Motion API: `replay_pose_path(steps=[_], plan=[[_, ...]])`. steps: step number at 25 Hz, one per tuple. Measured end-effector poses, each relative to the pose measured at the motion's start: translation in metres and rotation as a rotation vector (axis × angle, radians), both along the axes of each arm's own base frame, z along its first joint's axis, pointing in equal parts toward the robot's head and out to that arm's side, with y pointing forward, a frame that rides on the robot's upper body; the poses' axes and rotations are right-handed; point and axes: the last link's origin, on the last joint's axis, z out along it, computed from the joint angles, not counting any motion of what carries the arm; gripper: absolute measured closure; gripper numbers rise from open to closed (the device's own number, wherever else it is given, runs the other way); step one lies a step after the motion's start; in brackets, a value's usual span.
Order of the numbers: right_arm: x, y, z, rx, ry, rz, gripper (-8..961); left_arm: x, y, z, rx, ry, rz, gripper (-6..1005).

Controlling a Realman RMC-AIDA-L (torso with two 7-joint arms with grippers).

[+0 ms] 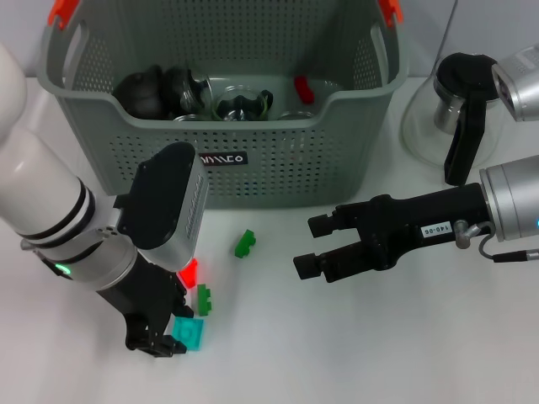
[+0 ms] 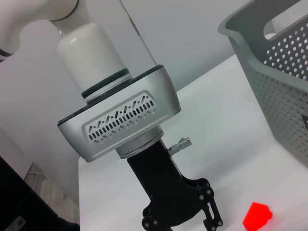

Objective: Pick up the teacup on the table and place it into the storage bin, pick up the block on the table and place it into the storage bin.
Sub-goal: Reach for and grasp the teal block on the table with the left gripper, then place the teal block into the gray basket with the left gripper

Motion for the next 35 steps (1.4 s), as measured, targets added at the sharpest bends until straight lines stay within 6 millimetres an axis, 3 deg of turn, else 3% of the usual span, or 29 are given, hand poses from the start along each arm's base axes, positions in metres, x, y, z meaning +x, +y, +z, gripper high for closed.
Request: replay_pose_path(steps=[12, 17, 22, 25, 28, 32, 35], plan=[[0.002, 0.001, 0.002, 0.009, -0.003, -0.002, 6, 0.010, 0.000, 0.005, 0.016, -0.048, 0.038, 601], [0.005, 0.003, 0.007, 0.022, -0.005, -0.005, 7, 0.026, -0.003, 0.039, 0.027, -0.242, 0.169, 601], [0.019, 0.004, 0.020, 0.055, -0.006, -0.044, 7, 0.043, 0.004, 0.089, 0.115, -0.596, 0.309, 602], [0.033, 0.002, 0.028, 0.078, -0.009, -0.083, 7, 0.053, 0.019, 0.114, 0.230, -0.804, 0.348, 600], [0.040, 0.000, 0.034, 0.088, -0.009, -0.104, 7, 0.064, 0.049, 0.126, 0.402, -0.914, 0.415, 599], [0.044, -0.003, 0.036, 0.090, -0.010, -0.089, 6, 0.078, 0.088, 0.124, 0.580, -0.923, 0.485, 597], [0.044, -0.005, 0.036, 0.085, -0.012, -0.066, 6, 0.086, 0.106, 0.121, 0.663, -0.938, 0.504, 595]])
